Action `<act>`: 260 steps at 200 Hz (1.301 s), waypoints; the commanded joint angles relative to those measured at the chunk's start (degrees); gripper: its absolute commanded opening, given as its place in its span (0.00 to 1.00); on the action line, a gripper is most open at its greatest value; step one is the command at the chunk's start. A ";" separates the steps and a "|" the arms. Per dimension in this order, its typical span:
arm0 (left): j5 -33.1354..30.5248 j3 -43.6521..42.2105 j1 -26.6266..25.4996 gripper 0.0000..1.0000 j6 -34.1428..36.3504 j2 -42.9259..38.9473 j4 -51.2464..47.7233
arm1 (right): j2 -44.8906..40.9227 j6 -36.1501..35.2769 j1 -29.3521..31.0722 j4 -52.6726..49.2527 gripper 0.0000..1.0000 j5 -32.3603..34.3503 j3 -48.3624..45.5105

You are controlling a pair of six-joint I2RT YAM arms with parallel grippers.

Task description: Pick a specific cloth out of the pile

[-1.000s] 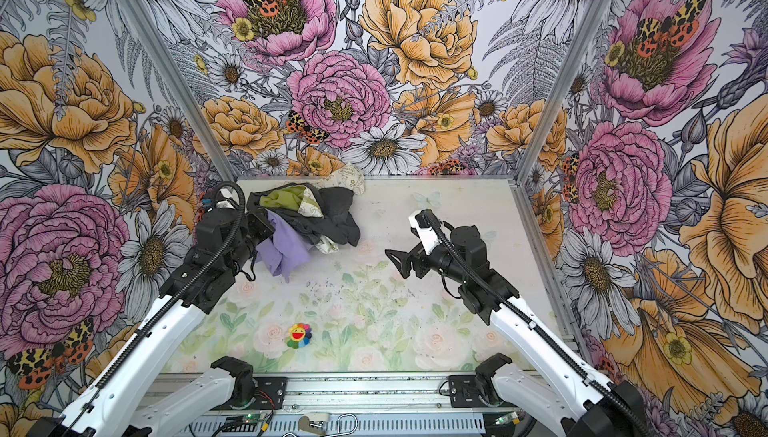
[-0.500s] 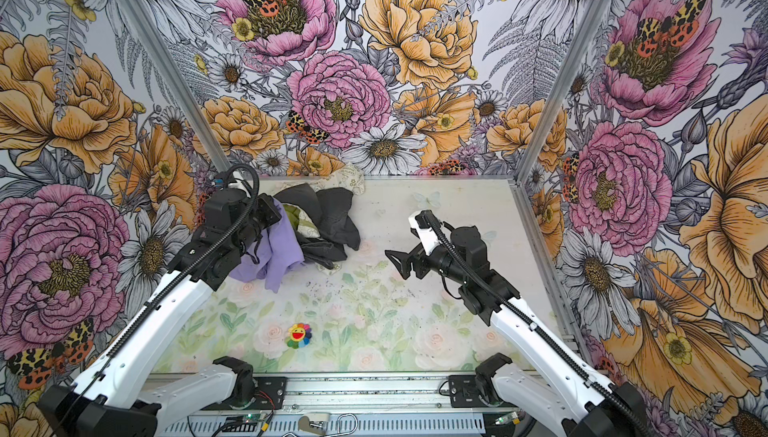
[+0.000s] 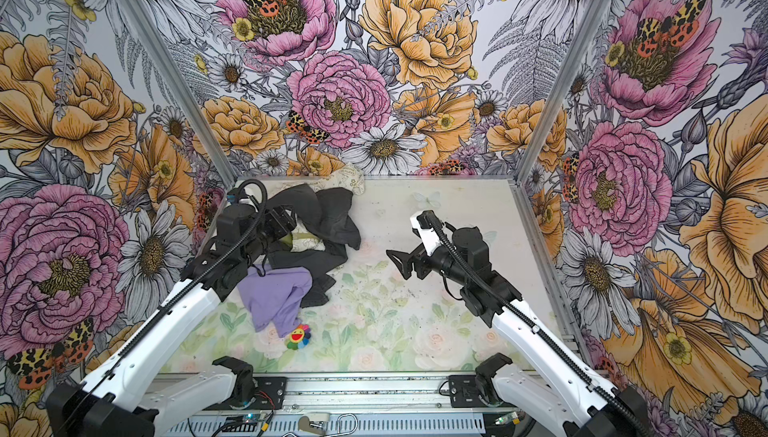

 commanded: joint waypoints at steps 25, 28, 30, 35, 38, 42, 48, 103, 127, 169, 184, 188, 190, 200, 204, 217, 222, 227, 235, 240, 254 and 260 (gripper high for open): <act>-12.64 -7.03 1.51 0.84 -11.13 -11.51 -8.13 | 0.70 -1.38 0.68 0.18 0.99 0.92 0.35; -13.21 -7.79 1.50 0.85 -12.59 -12.25 -9.05 | 0.69 -1.31 0.70 0.19 0.99 0.98 0.34; -13.59 -8.25 1.50 0.85 -13.54 -12.66 -9.49 | 0.66 -1.37 0.69 0.18 0.99 0.99 0.28; -13.97 -9.74 1.64 0.86 -15.34 -13.81 -10.26 | 0.62 -1.38 0.68 0.27 1.00 1.01 0.17; -14.16 -10.53 1.64 0.88 -16.36 -14.45 -10.45 | 0.67 -1.45 0.71 0.22 1.00 1.05 0.16; -14.10 -11.81 1.74 0.89 -17.42 -15.31 -10.61 | 0.72 -1.39 0.71 0.26 0.99 1.13 0.10; -14.00 -13.59 1.84 0.89 -18.90 -16.42 -10.99 | 0.73 -1.48 0.75 0.27 1.00 1.17 0.06; -10.26 -23.10 3.97 0.87 -31.15 -16.36 -14.68 | 1.15 -1.59 0.91 0.27 1.00 1.35 0.17; -10.23 -23.61 5.41 0.85 -33.34 -13.76 -17.14 | 0.82 -1.72 0.98 0.27 1.00 1.65 -0.12; -11.54 -23.08 7.43 0.83 -36.83 -7.67 -21.61 | 0.83 -1.96 1.05 0.27 0.99 2.02 -0.56; -11.31 -23.20 8.33 0.82 -37.86 -5.17 -22.17 | 0.90 -2.11 1.06 0.27 1.00 2.11 -0.56; -11.22 -23.26 8.49 0.82 -38.04 -4.43 -22.18 | 0.91 -2.09 1.05 0.22 0.99 2.04 -0.64; -11.16 -23.31 8.61 0.82 -38.16 -4.20 -22.13 | 0.87 -2.09 1.04 0.26 0.99 2.16 -0.64; -11.15 -23.38 8.99 0.81 -38.44 -2.57 -22.17 | 0.90 -2.22 1.04 0.25 1.00 2.15 -0.64; -11.32 -23.44 9.01 0.81 -38.59 -2.02 -22.16 | 0.89 -2.22 1.11 0.22 0.99 2.27 -0.64; -12.16 -23.53 9.09 0.80 -38.66 -0.35 -22.16 | 0.89 -2.37 1.09 0.27 0.99 2.37 -0.71; -12.52 -23.53 9.16 0.78 -38.65 0.30 -22.13 | 0.96 -2.49 1.04 0.27 0.99 2.41 -0.77; -12.87 -23.49 9.12 0.78 -38.66 1.05 -22.09 | 0.93 -2.44 1.04 0.27 0.99 2.39 -0.90; -13.20 -23.53 9.28 0.75 -38.71 2.10 -22.08 | 0.98 -2.57 1.11 0.26 0.99 2.52 -0.89; -13.30 -23.46 9.27 0.73 -38.80 2.76 -21.95 | 1.05 -2.68 1.04 0.27 0.99 2.63 -0.99; -13.81 -23.35 9.43 0.67 -38.73 4.50 -21.62 | 1.24 -2.79 1.11 0.27 1.00 2.68 -1.07; -13.87 -23.35 9.54 0.64 -38.26 5.20 -20.73 | 1.38 -2.77 1.04 0.27 0.99 2.72 -1.08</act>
